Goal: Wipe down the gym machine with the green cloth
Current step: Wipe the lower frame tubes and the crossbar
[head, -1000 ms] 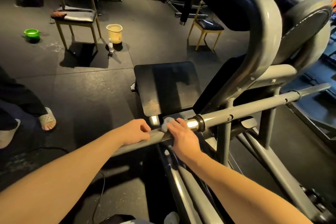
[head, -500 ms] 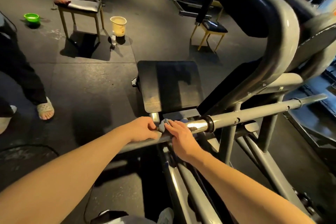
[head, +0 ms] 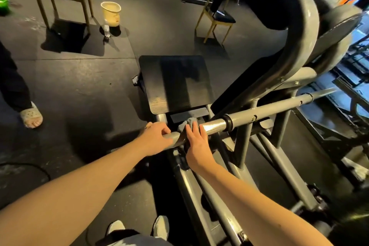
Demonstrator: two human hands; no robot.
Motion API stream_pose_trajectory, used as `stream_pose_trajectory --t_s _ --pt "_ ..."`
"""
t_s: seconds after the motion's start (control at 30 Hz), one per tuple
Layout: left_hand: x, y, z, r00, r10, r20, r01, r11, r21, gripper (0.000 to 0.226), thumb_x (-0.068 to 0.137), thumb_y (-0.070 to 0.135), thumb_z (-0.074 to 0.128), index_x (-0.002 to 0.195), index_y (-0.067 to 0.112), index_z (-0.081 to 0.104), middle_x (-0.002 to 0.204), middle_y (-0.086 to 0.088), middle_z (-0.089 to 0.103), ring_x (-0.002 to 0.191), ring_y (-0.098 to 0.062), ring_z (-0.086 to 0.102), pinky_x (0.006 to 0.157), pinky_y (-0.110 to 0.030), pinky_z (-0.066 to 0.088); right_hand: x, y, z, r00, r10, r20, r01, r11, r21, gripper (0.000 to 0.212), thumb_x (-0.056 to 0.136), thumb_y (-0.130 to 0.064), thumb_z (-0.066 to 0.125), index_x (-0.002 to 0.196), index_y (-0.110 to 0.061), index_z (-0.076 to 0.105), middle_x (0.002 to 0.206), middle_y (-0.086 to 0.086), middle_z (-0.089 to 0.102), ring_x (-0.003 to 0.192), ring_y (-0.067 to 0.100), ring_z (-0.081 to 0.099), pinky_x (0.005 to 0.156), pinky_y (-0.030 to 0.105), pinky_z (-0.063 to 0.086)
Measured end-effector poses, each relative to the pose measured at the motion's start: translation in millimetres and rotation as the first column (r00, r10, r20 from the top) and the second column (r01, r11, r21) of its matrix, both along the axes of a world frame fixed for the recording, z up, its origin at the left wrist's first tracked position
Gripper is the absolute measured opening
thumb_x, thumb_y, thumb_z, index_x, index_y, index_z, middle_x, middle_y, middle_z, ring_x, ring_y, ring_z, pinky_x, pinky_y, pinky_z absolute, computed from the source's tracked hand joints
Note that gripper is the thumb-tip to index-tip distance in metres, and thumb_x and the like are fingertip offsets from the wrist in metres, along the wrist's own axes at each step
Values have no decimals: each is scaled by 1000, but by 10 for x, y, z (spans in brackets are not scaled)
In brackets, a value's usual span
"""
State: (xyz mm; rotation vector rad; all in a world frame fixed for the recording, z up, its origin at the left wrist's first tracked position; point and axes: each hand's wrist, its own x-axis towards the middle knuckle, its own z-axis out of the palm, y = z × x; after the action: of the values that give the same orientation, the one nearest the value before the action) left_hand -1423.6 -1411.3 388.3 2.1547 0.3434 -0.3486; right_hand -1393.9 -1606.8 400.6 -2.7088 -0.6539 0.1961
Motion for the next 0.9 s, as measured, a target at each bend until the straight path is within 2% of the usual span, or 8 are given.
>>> stream_pose_trajectory --t_s 0.1,0.23,0.43,0.53,0.6,0.67,0.8,0.9 --pt "-8 10 52 999 -32 -3 32 999 0 26 76 54 67 96 40 60 111 7 47 98 -16 55 93 -40 53 32 -104 15 999 35 13 -36 997 63 88 87 13 61 161 -19 24 170 4 14 157 26 6 128 46 15" --pt "-9 21 103 999 -48 2 48 999 21 27 75 53 69 97 40 60 110 6 53 97 -14 57 93 -39 53 92 -327 -17 974 135 182 -164 974 156 64 86 11 69 143 -13 57 156 9 44 148 22 35 121 39 33" --pt "-77 10 48 995 -5 104 -7 993 116 21 87 42 70 100 27 62 101 8 55 107 -14 45 95 -34 44 127 -112 -70 983 143 115 -169 950 261 45 90 9 65 133 -3 64 140 11 56 135 -10 38 117 9 20" --pt "-105 -1 26 990 27 142 -42 994 105 19 85 45 71 92 31 62 97 10 57 103 -11 46 89 -32 44 134 -42 -102 964 223 143 -252 939 233 37 88 8 66 123 -3 69 131 17 63 131 24 52 116 39 32" --pt "-112 -19 45 989 24 147 -39 994 103 17 85 42 72 92 31 62 98 10 57 103 -10 47 89 -32 45 290 -196 -128 954 246 170 -279 938 206 33 88 7 67 118 -4 72 128 17 66 126 35 55 113 44 34" --pt "-124 -34 73 990 22 142 -39 993 113 16 85 41 71 93 32 61 100 11 56 103 -10 47 92 -34 45 543 -435 -151 970 159 183 -196 958 207 30 88 8 65 114 -3 74 124 17 68 124 36 57 114 42 36" --pt "-139 -49 121 991 32 127 -49 989 137 15 87 39 70 95 30 61 101 13 52 102 -11 46 92 -34 44 929 -765 -182 985 -43 170 11 983 181 29 87 8 67 109 -9 74 118 11 67 116 30 60 106 15 31" --pt "-146 -67 132 993 51 103 -65 987 145 16 86 38 71 96 30 61 102 12 47 101 -13 46 88 -33 41 731 -507 -170 975 -54 214 29 993 118 20 90 -6 69 106 -18 73 108 -3 61 106 17 54 94 14 31"
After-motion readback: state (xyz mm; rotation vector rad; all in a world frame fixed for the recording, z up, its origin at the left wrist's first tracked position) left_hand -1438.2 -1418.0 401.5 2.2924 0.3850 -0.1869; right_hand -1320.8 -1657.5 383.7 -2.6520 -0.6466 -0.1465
